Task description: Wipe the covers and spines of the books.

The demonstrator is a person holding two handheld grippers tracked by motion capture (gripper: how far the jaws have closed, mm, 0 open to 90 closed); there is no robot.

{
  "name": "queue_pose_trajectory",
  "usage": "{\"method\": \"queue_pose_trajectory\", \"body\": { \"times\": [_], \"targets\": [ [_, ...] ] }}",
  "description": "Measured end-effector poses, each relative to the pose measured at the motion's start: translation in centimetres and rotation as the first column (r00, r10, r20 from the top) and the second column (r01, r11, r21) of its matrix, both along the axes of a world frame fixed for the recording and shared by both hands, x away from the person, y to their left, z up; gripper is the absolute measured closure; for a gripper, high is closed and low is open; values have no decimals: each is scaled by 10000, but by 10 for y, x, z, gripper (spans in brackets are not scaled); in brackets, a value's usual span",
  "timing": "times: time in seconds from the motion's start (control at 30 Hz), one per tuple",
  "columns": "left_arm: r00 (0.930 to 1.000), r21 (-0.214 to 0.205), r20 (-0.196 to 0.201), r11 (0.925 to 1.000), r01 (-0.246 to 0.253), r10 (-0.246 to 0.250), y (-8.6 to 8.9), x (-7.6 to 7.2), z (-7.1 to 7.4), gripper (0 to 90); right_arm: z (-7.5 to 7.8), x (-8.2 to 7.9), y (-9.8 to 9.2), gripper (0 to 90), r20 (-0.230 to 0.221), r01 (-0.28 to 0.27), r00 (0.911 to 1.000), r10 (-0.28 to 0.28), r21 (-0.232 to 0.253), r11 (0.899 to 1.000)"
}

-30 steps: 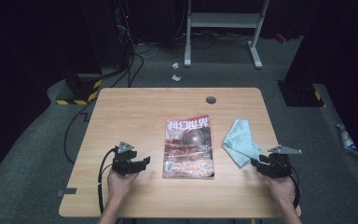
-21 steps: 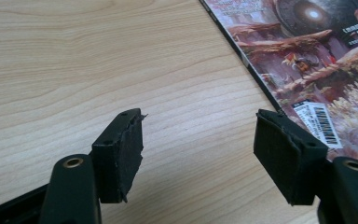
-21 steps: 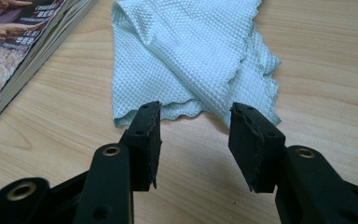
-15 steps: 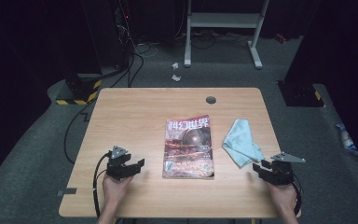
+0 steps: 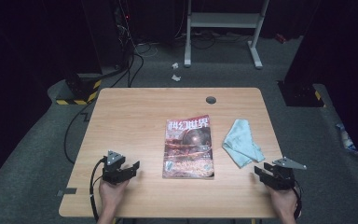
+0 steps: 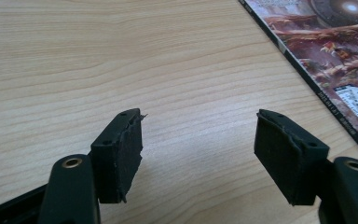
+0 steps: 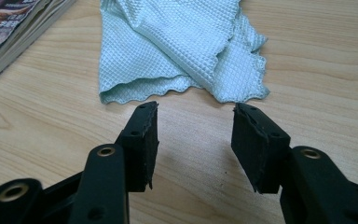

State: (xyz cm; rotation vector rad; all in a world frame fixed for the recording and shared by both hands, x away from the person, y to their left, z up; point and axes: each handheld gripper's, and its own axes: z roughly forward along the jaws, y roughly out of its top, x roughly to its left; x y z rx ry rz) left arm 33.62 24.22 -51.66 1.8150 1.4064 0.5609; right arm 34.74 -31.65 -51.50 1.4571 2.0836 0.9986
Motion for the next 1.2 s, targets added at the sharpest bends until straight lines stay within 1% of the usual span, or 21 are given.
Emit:
{"method": "queue_pose_trajectory", "body": {
  "times": [0.03,0.07,0.13,0.2,0.27,0.37,0.4,0.43,0.5,0.57,0.63,0.67,0.77,0.8,0.87,0.97,1.1,1.2],
  "targets": [
    [10000,49,67,10000,-31,30,1,-1,-1,323,-1,-1,0,490,20,45,10000,-45,-12,10000],
    [10000,49,67,10000,-31,30,1,-1,-1,322,-2,-1,0,483,141,29,9999,-28,-98,9999],
    [9997,57,181,9999,-162,161,4,-4,-3,321,-4,-3,0,476,170,106,9998,-105,-101,9999],
    [9995,73,196,9997,-249,247,5,-5,-4,320,-7,-4,-1,468,153,183,9997,-182,-118,9998],
    [9993,101,242,9995,-301,299,6,-6,-5,318,-9,-5,-1,457,230,188,9996,-185,-159,9997],
    [9988,172,255,9990,-422,418,6,-7,-8,313,-12,-8,-1,446,458,249,9987,-240,-179,9995],
    [9987,168,266,9989,-435,431,7,-8,-9,312,-13,-9,-2,442,630,153,9979,-135,-280,9995],
    [9987,122,235,9988,-466,463,7,-9,-10,313,-14,-10,0,439,666,180,9977,-161,-275,9995],
    [9985,153,203,9986,-512,509,7,-10,-12,312,-15,-11,1,434,808,100,9967,-56,-549,9984],
    [9985,204,118,9983,-539,537,8,-11,-15,309,-15,-12,2,431,819,185,9965,-143,-500,9986],
    [9982,163,211,9983,-564,561,8,-12,-15,306,-16,-13,2,427,855,210,9962,-169,-473,9987],
    [9983,146,166,9983,-570,567,8,-12,-15,306,-16,-13,2,425,882,184,9960,-138,-512,9985],
    [9979,216,254,9979,-604,599,7,-12,-17,301,-17,-15,2,425,937,266,9954,-221,-469,9985],
    [9980,168,241,9981,-589,585,8,-12,-17,301,-17,-16,3,437,1019,304,9945,-251,-511,9982],
    [9978,142,263,9980,-611,607,8,-13,-17,304,-17,-17,4,439,1030,277,9944,-227,-475,9985],
    [9975,229,305,9977,-639,632,6,-13,-17,304,-18,-17,4,439,1058,257,9942,-206,-469,9986],
    [9980,536,376,9971,-534,514,4,-13,-18,303,-18,-17,4,437,1106,195,9938,-138,-508,9985],
    [9979,500,382,9973,-533,515,3,-13,-18,304,-18,-17,5,435,1113,224,9937,-165,-516,9984]
  ]
}}
